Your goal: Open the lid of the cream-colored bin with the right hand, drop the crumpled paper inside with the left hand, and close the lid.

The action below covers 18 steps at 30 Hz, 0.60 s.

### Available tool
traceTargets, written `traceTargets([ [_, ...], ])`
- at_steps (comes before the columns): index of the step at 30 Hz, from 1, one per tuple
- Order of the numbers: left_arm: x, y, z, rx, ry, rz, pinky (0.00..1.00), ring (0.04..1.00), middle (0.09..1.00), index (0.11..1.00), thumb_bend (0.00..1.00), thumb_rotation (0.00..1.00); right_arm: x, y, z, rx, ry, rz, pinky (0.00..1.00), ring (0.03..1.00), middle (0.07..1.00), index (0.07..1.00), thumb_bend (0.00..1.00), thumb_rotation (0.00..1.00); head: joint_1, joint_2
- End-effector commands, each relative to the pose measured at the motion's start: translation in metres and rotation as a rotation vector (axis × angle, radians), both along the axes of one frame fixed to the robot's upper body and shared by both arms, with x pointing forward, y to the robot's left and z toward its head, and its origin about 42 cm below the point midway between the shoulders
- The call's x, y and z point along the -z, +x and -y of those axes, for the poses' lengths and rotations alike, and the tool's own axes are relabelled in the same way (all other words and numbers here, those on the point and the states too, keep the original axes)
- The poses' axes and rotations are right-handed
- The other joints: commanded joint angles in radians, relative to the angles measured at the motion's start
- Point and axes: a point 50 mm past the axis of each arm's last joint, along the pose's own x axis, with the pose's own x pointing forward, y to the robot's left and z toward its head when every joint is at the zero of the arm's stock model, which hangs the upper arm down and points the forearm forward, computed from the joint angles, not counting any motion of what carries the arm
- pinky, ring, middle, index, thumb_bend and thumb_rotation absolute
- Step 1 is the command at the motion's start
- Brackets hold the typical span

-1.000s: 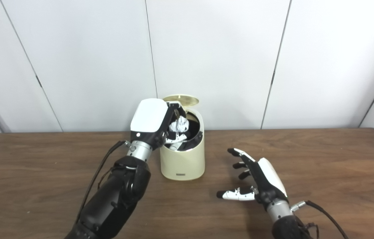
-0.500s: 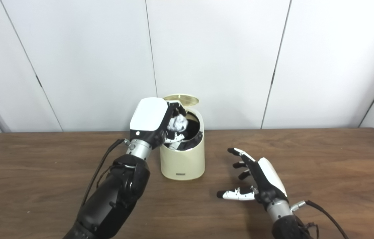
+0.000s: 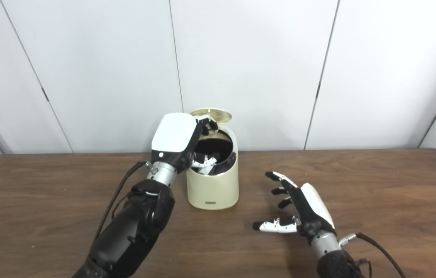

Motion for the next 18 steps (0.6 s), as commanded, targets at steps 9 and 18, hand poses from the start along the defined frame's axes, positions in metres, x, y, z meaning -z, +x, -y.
traceTargets([
  [9,-0.025,0.004,0.002,-0.004,-0.002,0.080,0.51,0.621,0.644,0.649,0.98,0.15,-0.020,0.002,0.000,-0.012,-0.001,0.073,0.61,0.772,0.883,0.855,0.65,0.13,-0.001,0.003],
  [18,-0.031,-0.012,-0.011,0.117,-0.388,-0.042,0.31,0.383,0.498,0.556,0.50,0.00,-0.019,0.003,0.003,-0.006,0.002,0.084,0.57,0.762,0.879,0.854,0.66,0.13,0.003,-0.002],
])
